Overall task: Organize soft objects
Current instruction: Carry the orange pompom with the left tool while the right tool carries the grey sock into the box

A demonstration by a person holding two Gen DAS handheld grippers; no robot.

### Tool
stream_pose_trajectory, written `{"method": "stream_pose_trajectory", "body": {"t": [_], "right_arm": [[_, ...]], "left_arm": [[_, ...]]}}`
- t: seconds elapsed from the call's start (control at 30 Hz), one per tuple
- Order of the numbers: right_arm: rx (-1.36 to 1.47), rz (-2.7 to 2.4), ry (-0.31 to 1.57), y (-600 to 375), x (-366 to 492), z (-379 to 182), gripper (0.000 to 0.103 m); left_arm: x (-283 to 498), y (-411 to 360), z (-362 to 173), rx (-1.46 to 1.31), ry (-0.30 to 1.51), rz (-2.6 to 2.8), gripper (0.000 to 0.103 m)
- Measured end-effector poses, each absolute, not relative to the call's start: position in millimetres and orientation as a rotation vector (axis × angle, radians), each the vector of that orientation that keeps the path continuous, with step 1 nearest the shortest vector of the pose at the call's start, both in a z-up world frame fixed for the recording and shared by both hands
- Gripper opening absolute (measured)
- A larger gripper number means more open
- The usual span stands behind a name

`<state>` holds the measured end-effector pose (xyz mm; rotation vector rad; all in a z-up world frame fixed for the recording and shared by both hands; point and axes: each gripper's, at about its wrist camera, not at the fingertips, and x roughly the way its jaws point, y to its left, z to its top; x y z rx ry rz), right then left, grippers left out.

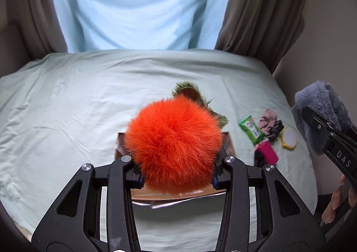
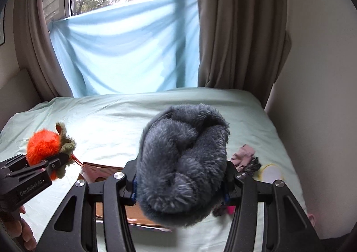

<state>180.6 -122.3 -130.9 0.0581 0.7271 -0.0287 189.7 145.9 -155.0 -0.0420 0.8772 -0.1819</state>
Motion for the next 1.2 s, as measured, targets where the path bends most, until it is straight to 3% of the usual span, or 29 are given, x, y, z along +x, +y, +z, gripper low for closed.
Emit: {"method": "stream_pose_trajectory", "body": {"t": [0.43, 1.03, 1.07, 1.1, 1.13, 1.2], "right_arm": [[0.083, 0.019, 1.007, -39.5, 237.2, -237.7, 0.049], [0.211, 0.042, 1.42, -40.6, 311.3, -372.6, 0.049], [0.216, 0.047, 1.432, -39.5, 312.9, -375.7, 0.049], [0.222, 0.057, 1.451, -38.3, 314.5, -380.0, 0.049], [0.236, 0.071, 1.473, -38.5, 316.4, -385.7, 0.053], [0.283, 0.08, 1.502, -41.0, 317.7, -392.8, 0.068]], "left_arm": [[242.3, 196.4, -257.0, 0.014, 1.051, -0.158, 0.037], [301.2, 143.0, -393.4, 0.132, 1.384, -0.188, 0.037], [301.6, 141.0, -394.9, 0.142, 1.391, -0.197, 0.04], [301.3, 140.3, -394.6, 0.161, 1.387, -0.203, 0.051], [300.1, 138.9, -393.2, 0.191, 1.378, -0.205, 0.076], [297.6, 139.9, -387.7, 0.227, 1.354, -0.218, 0.103]]}}
